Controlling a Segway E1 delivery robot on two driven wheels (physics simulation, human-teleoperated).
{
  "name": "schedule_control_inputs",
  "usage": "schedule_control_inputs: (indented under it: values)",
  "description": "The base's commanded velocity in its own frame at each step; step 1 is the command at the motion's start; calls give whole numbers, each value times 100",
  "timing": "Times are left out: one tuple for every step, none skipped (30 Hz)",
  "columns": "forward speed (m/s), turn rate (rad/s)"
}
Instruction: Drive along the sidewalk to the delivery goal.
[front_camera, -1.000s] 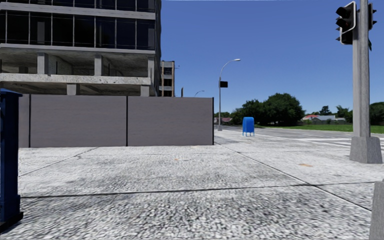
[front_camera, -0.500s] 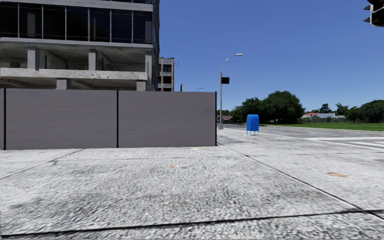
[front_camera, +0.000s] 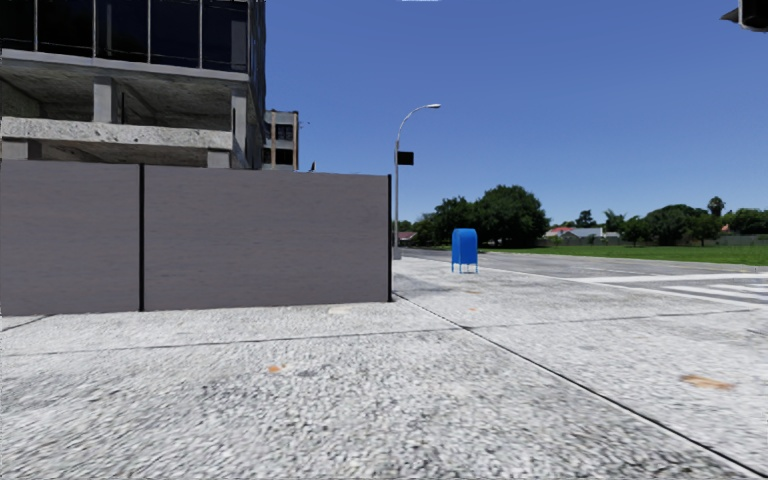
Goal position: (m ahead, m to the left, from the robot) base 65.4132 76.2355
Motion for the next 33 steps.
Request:
schedule_control_inputs:
  values:
    - [200, -74]
    - [200, -74]
    - [200, -74]
    - [200, -74]
    - [200, -71]
    - [200, -67]
    - [200, -62]
    - [200, -57]
    - [200, -57]
    - [200, -47]
    - [200, -35]
    - [200, -29]
    - [200, -29]
    - [200, -26]
    - [200, -10]
    - [200, 0]
    - [200, 0]
    - [200, 0]
    - [200, 0]
    - [200, 0]
    - [200, 0]
    - [200, 0]
    - [200, 0]
    - [200, 0]
    - [200, 0]
    - [200, 0]
    - [200, 0]
    - [200, 0]
    - [200, 0]
    - [200, 0]
    - [200, 0]
    - [200, 0]
    - [200, 0]
